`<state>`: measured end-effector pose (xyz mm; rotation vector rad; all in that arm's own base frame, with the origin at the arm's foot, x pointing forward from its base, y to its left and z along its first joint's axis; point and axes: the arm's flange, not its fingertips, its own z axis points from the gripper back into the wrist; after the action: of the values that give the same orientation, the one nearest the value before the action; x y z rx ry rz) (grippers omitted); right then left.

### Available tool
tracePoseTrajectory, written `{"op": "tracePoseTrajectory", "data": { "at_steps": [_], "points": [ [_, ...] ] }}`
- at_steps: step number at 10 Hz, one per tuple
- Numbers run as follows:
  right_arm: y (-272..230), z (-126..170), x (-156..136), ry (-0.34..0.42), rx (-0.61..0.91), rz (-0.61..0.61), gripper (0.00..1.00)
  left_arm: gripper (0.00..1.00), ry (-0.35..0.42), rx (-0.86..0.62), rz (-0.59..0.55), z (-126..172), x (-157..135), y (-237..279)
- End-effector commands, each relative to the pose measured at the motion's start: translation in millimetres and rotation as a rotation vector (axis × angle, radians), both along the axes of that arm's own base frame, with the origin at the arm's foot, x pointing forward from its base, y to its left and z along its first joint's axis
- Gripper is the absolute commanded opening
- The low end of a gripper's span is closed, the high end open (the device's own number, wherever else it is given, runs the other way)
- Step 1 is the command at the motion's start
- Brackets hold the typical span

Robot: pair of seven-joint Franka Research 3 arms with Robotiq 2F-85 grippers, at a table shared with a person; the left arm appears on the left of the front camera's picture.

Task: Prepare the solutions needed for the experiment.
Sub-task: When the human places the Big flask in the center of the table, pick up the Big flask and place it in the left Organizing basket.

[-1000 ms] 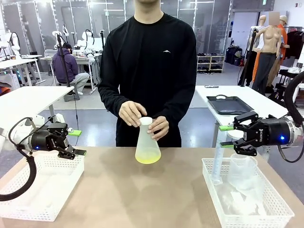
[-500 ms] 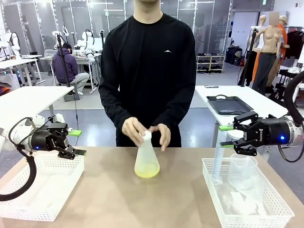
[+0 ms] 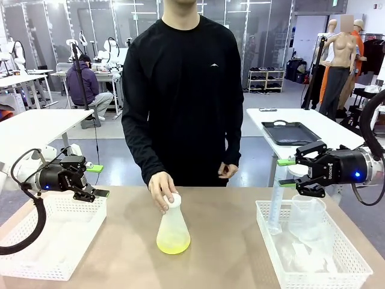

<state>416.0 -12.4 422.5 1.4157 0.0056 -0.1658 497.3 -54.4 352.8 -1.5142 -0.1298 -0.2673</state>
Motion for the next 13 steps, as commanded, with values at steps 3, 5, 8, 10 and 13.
{"op": "tracePoseTrajectory", "data": {
  "at_steps": [3, 5, 8, 10, 13],
  "points": [
    [0.3, 1.8, 0.2, -0.009, -0.005, -0.009, 0.56, 1.0, -0.001, 0.002, -0.001, 1.6, 0.1, -0.4],
    [0.3, 1.8, 0.2, -0.009, -0.005, -0.009, 0.56, 1.0, -0.001, 0.002, -0.001, 1.6, 0.1, -0.4],
    [0.3, 1.8, 0.2, -0.009, -0.005, -0.009, 0.56, 1.0, -0.001, 0.002, -0.001, 1.6, 0.1, -0.4],
    [0.3, 1.8, 0.2, -0.009, -0.005, -0.009, 0.56, 1.0, -0.001, 0.002, -0.001, 1.6, 0.1, -0.4],
    [0.3, 1.8, 0.2, -0.009, -0.005, -0.009, 0.56, 1.0, -0.001, 0.002, -0.001, 1.6, 0.1, -0.4]
  ]
}}
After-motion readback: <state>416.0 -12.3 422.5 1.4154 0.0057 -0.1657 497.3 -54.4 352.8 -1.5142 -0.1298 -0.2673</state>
